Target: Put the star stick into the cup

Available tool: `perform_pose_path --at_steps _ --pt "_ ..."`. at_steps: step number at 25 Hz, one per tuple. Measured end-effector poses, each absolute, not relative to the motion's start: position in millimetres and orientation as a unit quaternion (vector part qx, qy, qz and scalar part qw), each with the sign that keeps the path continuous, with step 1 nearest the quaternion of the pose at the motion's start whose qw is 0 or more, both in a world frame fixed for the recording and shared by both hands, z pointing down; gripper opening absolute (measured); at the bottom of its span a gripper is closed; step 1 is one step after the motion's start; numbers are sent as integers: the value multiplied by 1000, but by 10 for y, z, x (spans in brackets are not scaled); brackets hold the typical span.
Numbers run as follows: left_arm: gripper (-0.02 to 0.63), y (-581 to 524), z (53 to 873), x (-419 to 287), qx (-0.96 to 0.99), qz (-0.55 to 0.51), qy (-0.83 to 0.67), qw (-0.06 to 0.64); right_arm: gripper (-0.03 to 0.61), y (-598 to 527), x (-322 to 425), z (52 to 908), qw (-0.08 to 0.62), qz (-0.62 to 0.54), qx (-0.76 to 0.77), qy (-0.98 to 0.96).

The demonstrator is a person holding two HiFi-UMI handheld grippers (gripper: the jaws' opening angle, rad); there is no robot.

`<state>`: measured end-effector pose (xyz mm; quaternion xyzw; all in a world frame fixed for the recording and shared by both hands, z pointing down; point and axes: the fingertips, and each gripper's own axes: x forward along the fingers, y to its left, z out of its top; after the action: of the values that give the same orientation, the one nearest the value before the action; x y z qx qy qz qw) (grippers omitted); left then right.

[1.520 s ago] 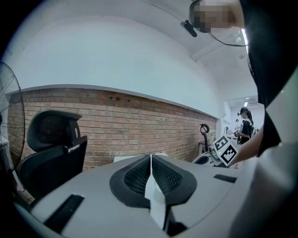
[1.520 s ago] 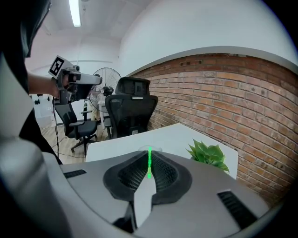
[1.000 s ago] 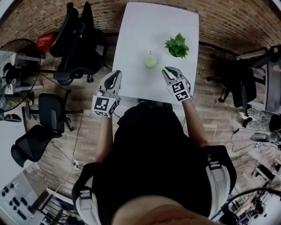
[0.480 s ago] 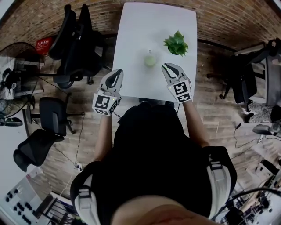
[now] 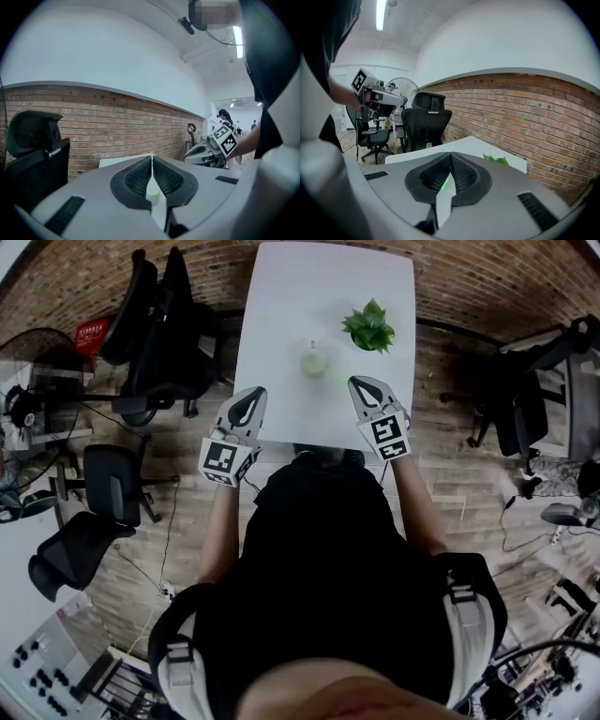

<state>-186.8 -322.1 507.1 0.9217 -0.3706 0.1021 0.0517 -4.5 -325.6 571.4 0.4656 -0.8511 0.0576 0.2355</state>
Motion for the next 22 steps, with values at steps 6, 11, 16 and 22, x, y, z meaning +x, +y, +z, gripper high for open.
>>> perform_pose_path --at_steps 6,11,16,22 --pt "26 -3073 5008 -1606 916 106 -383 52 -2 -3093 179 5748 246 64 443 -860" --pt "26 -2846 5009 -1361 912 113 -391 61 -3 -2982 341 5727 241 75 426 -869" --pt "26 -2662 5010 -1140 903 117 -408 66 -3 -2850 542 5771 238 83 409 -877" --pt "26 -2456 5038 -887 894 119 -426 71 -3 -2688 742 5821 236 84 388 -887"
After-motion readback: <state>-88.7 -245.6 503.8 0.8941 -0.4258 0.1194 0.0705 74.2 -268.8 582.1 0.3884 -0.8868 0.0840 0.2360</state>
